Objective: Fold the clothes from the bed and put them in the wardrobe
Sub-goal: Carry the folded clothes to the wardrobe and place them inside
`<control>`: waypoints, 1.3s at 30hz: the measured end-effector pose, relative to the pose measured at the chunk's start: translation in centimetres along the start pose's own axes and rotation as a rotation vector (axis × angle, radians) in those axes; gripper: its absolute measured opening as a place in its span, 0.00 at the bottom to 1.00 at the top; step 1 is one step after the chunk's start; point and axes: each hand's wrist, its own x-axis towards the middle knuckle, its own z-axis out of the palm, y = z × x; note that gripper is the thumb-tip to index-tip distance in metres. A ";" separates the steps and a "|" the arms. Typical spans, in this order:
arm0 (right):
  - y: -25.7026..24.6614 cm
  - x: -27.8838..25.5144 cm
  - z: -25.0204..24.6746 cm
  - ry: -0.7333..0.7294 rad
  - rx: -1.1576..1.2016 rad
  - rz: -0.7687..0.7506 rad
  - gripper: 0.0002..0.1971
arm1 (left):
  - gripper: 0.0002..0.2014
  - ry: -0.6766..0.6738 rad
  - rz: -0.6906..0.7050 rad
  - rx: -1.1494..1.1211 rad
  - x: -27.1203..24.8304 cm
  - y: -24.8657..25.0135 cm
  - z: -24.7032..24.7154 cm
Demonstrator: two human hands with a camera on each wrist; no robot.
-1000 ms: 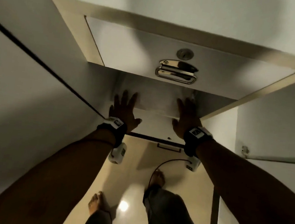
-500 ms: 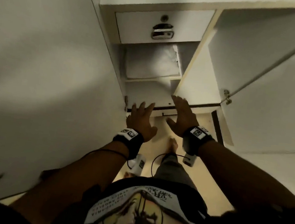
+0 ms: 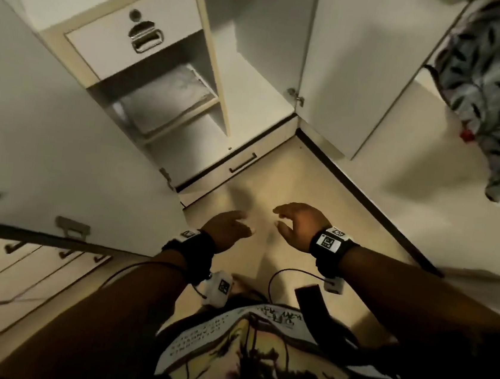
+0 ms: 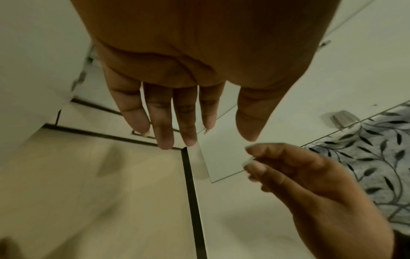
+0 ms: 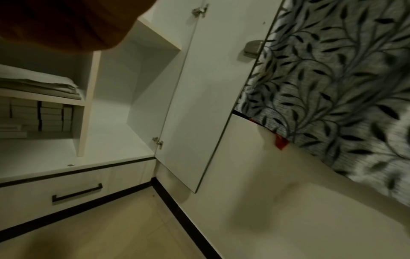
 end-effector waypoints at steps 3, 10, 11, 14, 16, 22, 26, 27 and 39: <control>1.4 -6.0 1.6 0.118 0.051 0.048 0.11 | 0.21 -0.040 -0.107 -0.144 -1.6 -2.2 3.3; 2.6 -23.6 6.8 0.155 0.063 0.386 0.11 | 0.21 -0.218 -0.168 -0.040 -4.3 -9.0 10.2; 2.5 -25.8 7.8 0.191 0.061 0.447 0.12 | 0.20 -0.250 -0.158 -0.015 -4.7 -9.3 10.7; 0.4 -32.5 10.7 0.288 0.068 0.669 0.10 | 0.12 -0.316 -0.126 0.140 -5.0 -10.4 11.4; -2.1 -36.6 13.2 0.327 0.081 0.852 0.11 | 0.11 -0.380 -0.097 0.295 -5.2 -11.2 11.7; -11.8 -44.4 20.9 0.390 0.208 1.284 0.11 | 0.13 -0.405 0.293 0.544 -6.4 -11.4 12.8; -17.8 -47.5 23.7 0.514 0.266 1.410 0.12 | 0.07 -0.430 0.516 0.579 -8.2 -11.1 15.8; -19.4 -48.6 24.4 0.543 0.280 1.434 0.12 | 0.08 -0.486 0.553 0.628 -9.1 -11.3 17.3; -32.6 -63.9 35.4 0.723 0.451 1.822 0.11 | 0.23 -1.075 0.502 1.227 -25.3 -22.3 32.2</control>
